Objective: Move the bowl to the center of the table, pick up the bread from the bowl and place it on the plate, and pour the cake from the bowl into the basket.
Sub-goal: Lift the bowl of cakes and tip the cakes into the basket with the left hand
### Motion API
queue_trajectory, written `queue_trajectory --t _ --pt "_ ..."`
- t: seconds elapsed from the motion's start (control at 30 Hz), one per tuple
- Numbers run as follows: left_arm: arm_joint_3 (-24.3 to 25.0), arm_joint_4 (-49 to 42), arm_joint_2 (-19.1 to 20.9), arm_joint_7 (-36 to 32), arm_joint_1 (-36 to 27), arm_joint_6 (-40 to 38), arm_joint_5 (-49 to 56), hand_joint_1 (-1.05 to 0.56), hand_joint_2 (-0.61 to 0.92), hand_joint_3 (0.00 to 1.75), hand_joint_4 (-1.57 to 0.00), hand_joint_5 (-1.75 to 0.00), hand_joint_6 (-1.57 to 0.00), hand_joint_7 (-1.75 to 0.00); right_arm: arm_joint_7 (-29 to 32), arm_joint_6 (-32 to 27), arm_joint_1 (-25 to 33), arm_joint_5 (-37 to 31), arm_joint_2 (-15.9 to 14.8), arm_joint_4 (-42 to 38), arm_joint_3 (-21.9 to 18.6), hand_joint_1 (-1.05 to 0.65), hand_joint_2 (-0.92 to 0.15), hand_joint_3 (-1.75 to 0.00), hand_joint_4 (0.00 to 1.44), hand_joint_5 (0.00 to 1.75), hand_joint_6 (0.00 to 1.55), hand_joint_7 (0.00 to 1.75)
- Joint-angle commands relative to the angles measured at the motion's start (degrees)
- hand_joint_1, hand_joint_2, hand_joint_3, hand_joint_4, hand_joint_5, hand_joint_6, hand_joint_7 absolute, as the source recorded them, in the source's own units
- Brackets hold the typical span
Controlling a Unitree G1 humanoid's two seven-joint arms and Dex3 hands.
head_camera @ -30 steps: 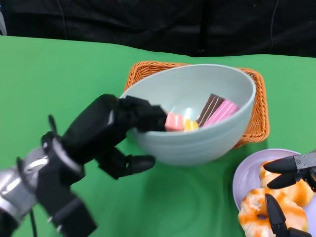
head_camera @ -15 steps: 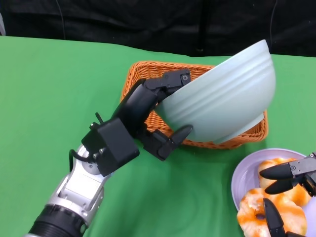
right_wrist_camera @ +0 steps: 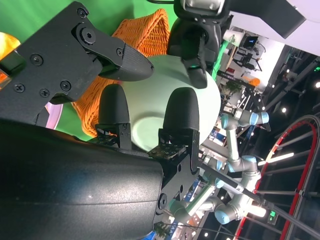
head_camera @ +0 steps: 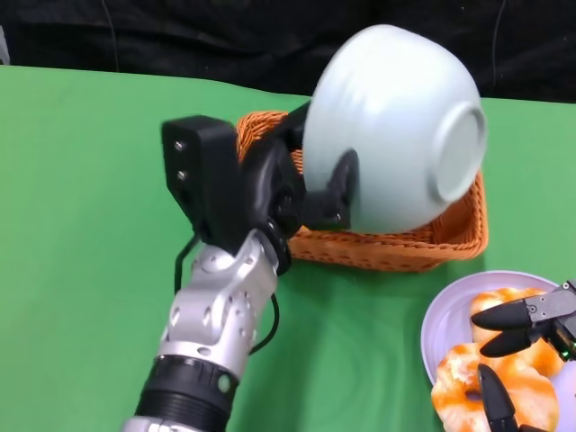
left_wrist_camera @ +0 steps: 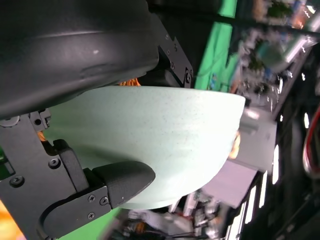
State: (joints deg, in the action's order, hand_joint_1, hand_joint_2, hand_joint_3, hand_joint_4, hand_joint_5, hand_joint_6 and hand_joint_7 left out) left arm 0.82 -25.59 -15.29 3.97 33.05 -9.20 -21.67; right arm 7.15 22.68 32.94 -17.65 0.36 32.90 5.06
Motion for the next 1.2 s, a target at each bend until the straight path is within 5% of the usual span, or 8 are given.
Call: queue_trajectory --t 0.03,0.17,0.3,0.63,0.87,1.0,1.2 --pt "4.43 0.79 -2.09 -1.51 3.21 -5.0 -5.1 -0.18 0.29 1.75 -1.09 -1.75 -0.88 -1.74 -0.21 1.49 0.66 0.12 -0.41 0.12 0.56 -0.08 -0.35 -1.21 0.46 1.5 0.42 1.26" --pt "5.2 1.19 -2.13 -1.9 3.47 -6.79 -6.27 -0.19 0.29 1.75 -1.1 -1.75 -0.88 -1.73 -0.22 1.48 0.67 0.16 -0.42 0.13 0.62 -0.09 -0.35 -1.22 0.46 1.5 0.42 1.26" --pt "13.78 0.32 -5.27 -11.56 5.93 -14.34 -17.7 -0.23 0.31 1.67 -1.09 -1.75 -0.84 -1.74 -0.36 1.02 1.03 0.05 -0.32 0.42 1.14 -0.09 -0.35 -1.22 0.46 1.5 0.42 1.26" --pt "16.05 -1.14 -4.27 -16.35 7.21 -17.4 -24.03 -0.24 0.35 1.59 -1.08 -1.75 -0.8 -1.75 -0.27 1.31 0.79 0.01 -0.51 0.04 1.22 -0.08 -0.33 -1.25 0.45 1.52 0.42 1.26" --pt "16.42 -1.63 -4.3 -11.43 6.47 -15.75 -26.99 -0.27 0.35 1.61 -1.1 -1.75 -0.81 -1.75 -0.34 1.14 0.6 0.31 -0.6 -0.02 0.99 -0.1 -0.34 -1.24 0.45 1.51 0.42 1.26" --pt "13.73 -2.1 -2.08 1.9 4.44 -12.98 -25.27 -0.3 0.32 1.65 -1.1 -1.75 -0.84 -1.75 -0.38 1.08 0.69 0.45 -0.65 -0.05 0.83 -0.1 -0.35 -1.22 0.45 1.51 0.42 1.25" --pt "12.32 -2.15 0.23 11.08 3.49 -11.65 -23.48 -0.29 0.24 1.7 -1.1 -1.75 -0.89 -1.75 -0.29 1.35 0.51 0.5 -0.74 -0.35 0.56 -0.09 -0.35 -1.22 0.45 1.5 0.42 1.25"
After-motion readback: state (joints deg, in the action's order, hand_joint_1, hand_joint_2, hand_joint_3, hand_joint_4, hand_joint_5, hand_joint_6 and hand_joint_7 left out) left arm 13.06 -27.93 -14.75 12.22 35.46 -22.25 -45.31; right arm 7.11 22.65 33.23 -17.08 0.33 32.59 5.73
